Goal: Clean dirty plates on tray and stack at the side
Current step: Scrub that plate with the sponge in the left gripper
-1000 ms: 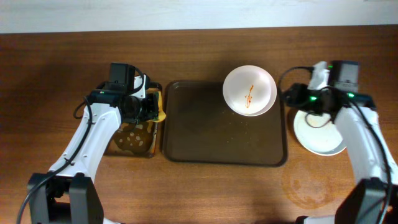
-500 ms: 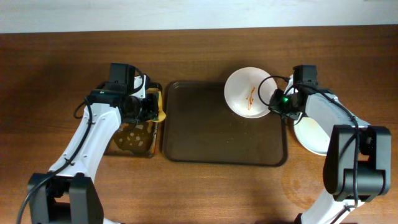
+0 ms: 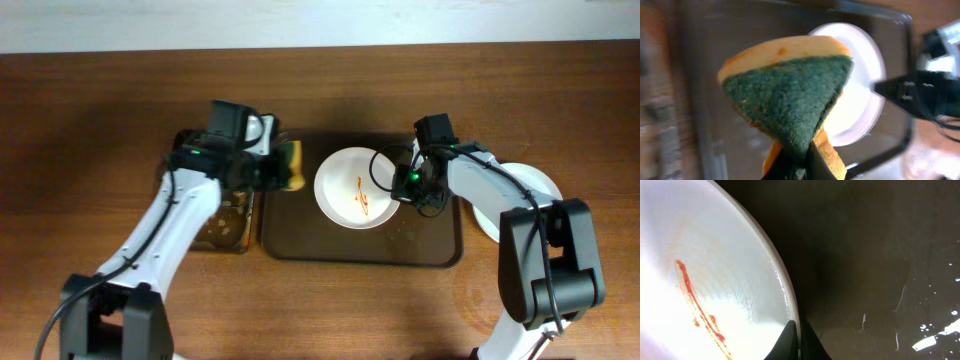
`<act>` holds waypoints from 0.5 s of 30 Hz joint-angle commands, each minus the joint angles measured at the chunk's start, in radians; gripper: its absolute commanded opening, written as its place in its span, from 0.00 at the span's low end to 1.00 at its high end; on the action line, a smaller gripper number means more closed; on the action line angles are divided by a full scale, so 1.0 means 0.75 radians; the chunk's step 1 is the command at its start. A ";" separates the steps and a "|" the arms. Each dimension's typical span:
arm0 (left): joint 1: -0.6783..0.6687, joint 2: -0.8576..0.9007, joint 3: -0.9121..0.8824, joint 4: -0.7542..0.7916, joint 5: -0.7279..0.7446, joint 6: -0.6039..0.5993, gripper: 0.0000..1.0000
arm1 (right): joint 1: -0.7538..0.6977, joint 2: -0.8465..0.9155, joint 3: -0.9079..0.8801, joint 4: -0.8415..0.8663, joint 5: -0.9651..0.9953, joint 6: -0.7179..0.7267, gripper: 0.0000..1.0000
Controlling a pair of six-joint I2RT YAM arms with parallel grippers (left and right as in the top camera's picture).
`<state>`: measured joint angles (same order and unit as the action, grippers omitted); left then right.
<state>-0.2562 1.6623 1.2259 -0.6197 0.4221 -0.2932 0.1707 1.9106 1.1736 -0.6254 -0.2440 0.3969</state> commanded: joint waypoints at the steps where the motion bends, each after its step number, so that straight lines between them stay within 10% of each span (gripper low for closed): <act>1: -0.108 0.094 0.004 0.152 0.190 -0.139 0.00 | 0.008 0.015 -0.009 -0.020 0.027 0.007 0.04; 8: -0.195 0.388 0.004 0.567 0.632 -0.228 0.00 | 0.008 0.015 -0.009 -0.020 0.027 0.007 0.04; 15: -0.285 0.548 0.004 0.608 0.634 -0.289 0.00 | 0.008 0.015 -0.009 -0.020 0.026 0.007 0.04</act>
<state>-0.4351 2.0380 1.2228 -0.1719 0.8570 -0.4953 0.1711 1.9106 1.1736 -0.6323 -0.2443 0.3977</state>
